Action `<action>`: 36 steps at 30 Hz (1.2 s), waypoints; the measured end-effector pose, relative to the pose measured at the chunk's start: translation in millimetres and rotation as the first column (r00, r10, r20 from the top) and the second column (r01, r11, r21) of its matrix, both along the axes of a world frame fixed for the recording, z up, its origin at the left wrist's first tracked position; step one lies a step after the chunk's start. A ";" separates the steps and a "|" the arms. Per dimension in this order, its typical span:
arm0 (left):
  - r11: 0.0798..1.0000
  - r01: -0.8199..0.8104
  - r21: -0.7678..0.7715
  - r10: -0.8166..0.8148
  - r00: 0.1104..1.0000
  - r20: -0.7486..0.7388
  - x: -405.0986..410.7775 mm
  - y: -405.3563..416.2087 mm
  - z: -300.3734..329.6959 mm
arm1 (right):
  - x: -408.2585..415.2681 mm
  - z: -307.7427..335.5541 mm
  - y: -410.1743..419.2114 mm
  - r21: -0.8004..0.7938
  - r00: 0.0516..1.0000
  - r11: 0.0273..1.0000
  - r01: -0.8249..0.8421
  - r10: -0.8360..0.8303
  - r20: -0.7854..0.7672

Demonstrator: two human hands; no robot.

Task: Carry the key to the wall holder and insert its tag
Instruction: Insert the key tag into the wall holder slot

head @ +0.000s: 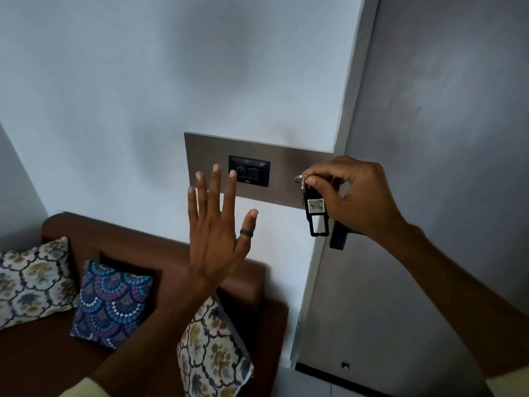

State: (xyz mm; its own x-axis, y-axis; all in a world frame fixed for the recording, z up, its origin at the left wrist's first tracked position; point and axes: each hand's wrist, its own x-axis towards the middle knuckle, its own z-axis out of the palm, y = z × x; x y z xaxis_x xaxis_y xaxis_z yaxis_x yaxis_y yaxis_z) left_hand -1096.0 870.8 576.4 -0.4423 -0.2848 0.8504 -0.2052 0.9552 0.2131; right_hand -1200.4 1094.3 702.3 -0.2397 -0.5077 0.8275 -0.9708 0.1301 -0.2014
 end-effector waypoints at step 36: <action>0.987 -0.026 -0.162 0.026 1.000 -0.007 -298.9 -319.4 -63.9 | -281.4 -30.3 -312.1 0.126 0.993 0.985 -0.115 0.114 0.017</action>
State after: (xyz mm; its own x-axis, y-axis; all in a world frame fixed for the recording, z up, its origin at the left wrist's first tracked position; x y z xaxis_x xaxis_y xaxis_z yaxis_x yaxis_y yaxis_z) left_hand -1394.9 551.4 512.5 -0.4325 -0.1548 0.8883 -0.2299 0.9715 0.0574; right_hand -1481.9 782.3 672.0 -0.1815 -0.6326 0.7529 -0.9789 0.0429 -0.1999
